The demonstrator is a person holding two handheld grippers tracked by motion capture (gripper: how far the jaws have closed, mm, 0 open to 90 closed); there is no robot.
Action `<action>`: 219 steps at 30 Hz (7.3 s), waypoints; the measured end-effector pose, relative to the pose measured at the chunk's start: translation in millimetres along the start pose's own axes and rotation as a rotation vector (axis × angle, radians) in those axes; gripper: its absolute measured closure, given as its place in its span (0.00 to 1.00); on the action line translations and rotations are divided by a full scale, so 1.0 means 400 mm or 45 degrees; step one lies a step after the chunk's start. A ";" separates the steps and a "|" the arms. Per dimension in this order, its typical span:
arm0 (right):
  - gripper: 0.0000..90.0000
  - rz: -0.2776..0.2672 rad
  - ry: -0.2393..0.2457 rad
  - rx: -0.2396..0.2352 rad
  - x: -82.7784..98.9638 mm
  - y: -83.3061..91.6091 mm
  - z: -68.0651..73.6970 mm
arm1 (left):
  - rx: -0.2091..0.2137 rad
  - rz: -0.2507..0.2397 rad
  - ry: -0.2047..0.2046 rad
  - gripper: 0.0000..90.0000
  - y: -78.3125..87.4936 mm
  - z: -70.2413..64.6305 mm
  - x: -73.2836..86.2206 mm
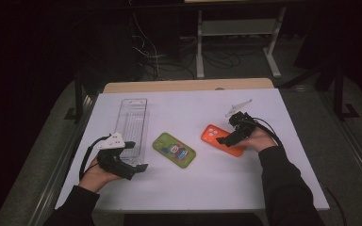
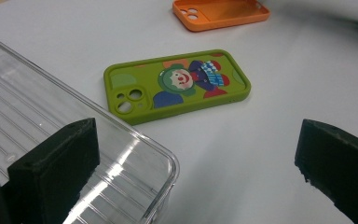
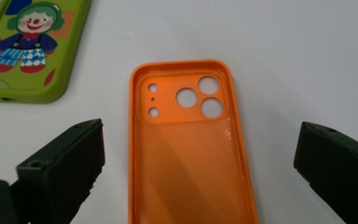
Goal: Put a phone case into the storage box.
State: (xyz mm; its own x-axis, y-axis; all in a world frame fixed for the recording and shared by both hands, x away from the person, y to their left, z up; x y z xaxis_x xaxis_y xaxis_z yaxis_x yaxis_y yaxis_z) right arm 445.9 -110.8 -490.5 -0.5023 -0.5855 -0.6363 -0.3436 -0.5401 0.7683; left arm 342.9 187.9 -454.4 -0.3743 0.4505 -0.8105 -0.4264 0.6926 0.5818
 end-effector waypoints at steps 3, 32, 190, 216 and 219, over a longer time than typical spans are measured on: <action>0.01 0.016 0.000 -0.004 0.009 -0.008 -0.002 | 0.001 0.002 0.004 0.00 0.000 0.000 0.001; 0.15 0.111 0.083 -0.040 0.060 -0.071 0.001 | -0.002 -0.003 0.013 0.00 0.004 0.002 0.003; 0.17 0.095 0.679 -0.491 -0.072 0.038 0.370 | 0.474 0.339 -0.527 0.17 -0.233 -0.214 -0.132; 0.08 -0.118 0.380 -0.257 -0.090 0.117 0.227 | 0.228 0.303 -0.314 0.18 -0.235 -0.143 -0.145; 0.06 -0.141 0.275 -0.218 -0.084 0.124 0.212 | 0.181 0.310 -0.280 0.18 -0.237 -0.127 -0.145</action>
State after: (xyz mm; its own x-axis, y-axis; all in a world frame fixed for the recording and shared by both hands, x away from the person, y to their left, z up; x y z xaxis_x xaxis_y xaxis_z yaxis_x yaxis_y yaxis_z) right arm 378.3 -66.7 -425.1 -0.2824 -0.6227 -0.7297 -0.2384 -0.6913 0.6821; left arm 363.0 67.5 -459.0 -0.2582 0.7116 -0.6534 -0.2219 0.6146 0.7570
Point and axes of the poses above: each handheld gripper's, and its own axes: y roughly backward along the jaws, x roughly out of its underside, z roughly to its left, the point moved 10 cm from there along -y, roughly forward along the jaws, and after that the axes turned 2 degrees about -x, right-handed, at the moved point
